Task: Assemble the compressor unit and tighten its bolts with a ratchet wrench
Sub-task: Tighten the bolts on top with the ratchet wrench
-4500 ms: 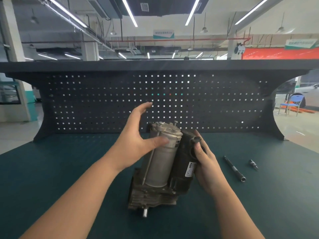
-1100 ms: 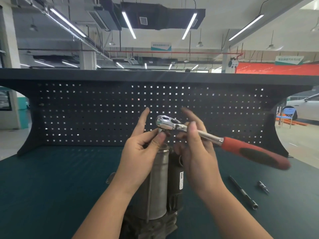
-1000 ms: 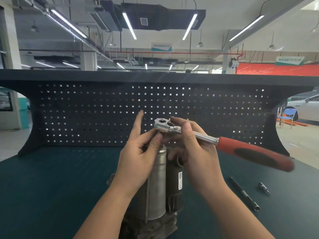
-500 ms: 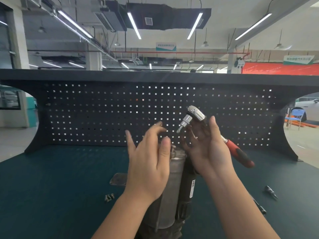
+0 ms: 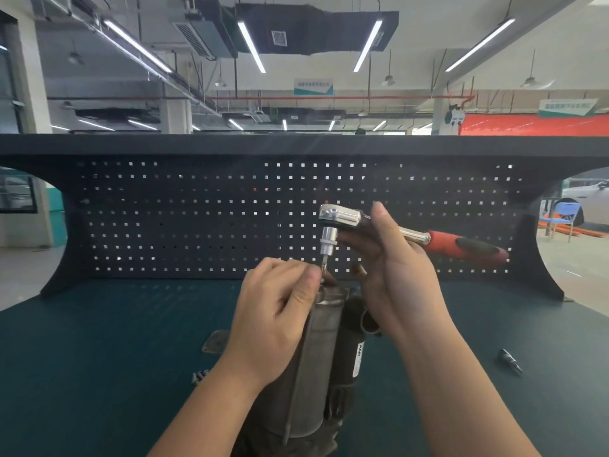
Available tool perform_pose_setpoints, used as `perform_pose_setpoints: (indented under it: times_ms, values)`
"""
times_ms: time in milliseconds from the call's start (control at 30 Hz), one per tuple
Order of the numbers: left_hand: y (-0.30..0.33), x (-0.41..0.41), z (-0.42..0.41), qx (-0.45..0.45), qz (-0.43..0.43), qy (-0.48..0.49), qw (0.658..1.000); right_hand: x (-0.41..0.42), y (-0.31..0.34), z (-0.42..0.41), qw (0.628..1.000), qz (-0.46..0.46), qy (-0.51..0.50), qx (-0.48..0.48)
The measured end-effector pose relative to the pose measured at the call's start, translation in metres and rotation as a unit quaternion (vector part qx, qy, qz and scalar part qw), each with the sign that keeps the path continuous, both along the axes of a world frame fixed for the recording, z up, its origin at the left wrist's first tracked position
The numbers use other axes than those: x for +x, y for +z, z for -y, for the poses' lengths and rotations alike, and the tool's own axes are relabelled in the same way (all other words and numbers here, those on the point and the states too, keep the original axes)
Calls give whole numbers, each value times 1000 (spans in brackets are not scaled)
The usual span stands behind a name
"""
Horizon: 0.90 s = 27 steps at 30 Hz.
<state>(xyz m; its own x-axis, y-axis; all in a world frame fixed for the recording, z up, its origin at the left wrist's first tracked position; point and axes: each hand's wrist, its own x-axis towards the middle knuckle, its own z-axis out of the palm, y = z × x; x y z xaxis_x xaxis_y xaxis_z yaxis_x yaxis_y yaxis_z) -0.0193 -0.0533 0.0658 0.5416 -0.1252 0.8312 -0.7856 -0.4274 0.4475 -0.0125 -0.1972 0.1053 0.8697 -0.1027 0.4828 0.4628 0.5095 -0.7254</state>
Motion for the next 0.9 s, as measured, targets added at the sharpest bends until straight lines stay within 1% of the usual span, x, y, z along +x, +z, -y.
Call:
perform_pose_setpoints:
  times_ms: [67,200,333,533,700,800,900]
  values:
    - [2,0,-4,29,4,7,1000,-3,0,-2,1000,6,5,-10]
    - [4,-1,-9,22,-21,-14,999,-10,2,-5,1000,12,7,1]
    - [4,-6,-10,11,-80,-31,996,-14,3,-6,1000,7,9,17]
    - [9,-6,-15,34,-135,-50,989,-20,4,-8,1000,7,13,25]
    - [11,-8,-12,31,-142,-50,988,-21,5,-7,999,15,-40,-20]
    - [11,-9,-9,35,-140,-40,989,-20,5,-5,993,8,-97,-61]
    - [11,-7,-6,52,-131,-23,990,-22,3,-3,981,44,-165,-98]
